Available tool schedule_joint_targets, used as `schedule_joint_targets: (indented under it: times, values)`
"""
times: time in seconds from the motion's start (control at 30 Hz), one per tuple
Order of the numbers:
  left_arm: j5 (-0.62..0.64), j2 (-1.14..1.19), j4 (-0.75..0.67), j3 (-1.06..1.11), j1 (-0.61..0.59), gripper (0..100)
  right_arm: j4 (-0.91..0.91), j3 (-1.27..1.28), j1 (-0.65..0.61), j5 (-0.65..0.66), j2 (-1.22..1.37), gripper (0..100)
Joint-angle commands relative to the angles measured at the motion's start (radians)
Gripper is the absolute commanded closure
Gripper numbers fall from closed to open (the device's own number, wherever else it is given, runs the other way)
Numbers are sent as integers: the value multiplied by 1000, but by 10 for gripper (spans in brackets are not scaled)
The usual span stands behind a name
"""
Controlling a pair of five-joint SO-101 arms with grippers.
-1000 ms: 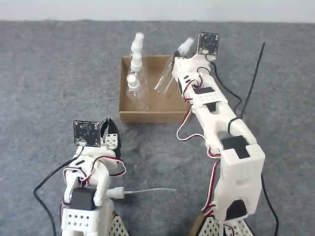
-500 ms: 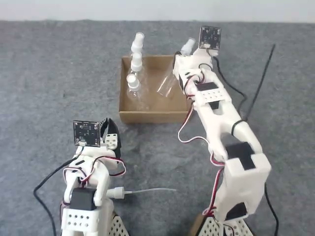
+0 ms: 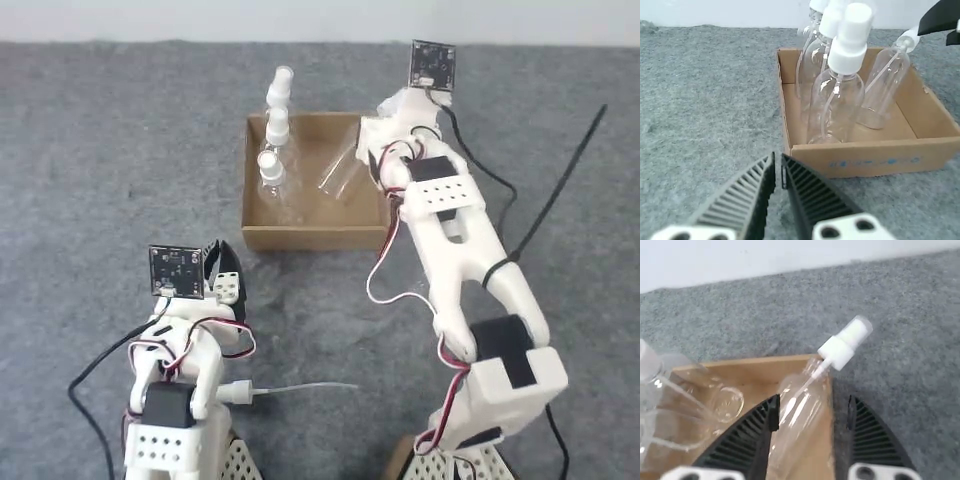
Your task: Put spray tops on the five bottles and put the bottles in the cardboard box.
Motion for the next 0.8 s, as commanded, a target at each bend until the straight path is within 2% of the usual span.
schedule_joint_targets:
  times: [0.0,0.2,0.43,0.77]
  values:
    - [2,-14,11,-13,-5,985,62,-34,-65,-12,-88,828]
    - [2,-14,11,-13,-5,985,67,-34,-90,-129,-85,827]
    - [2,-14,11,-13,-5,985,58,-35,-91,-133,-39,735]
    - [2,-14,11,-13,-5,985,30,-152,-128,-133,140,731]
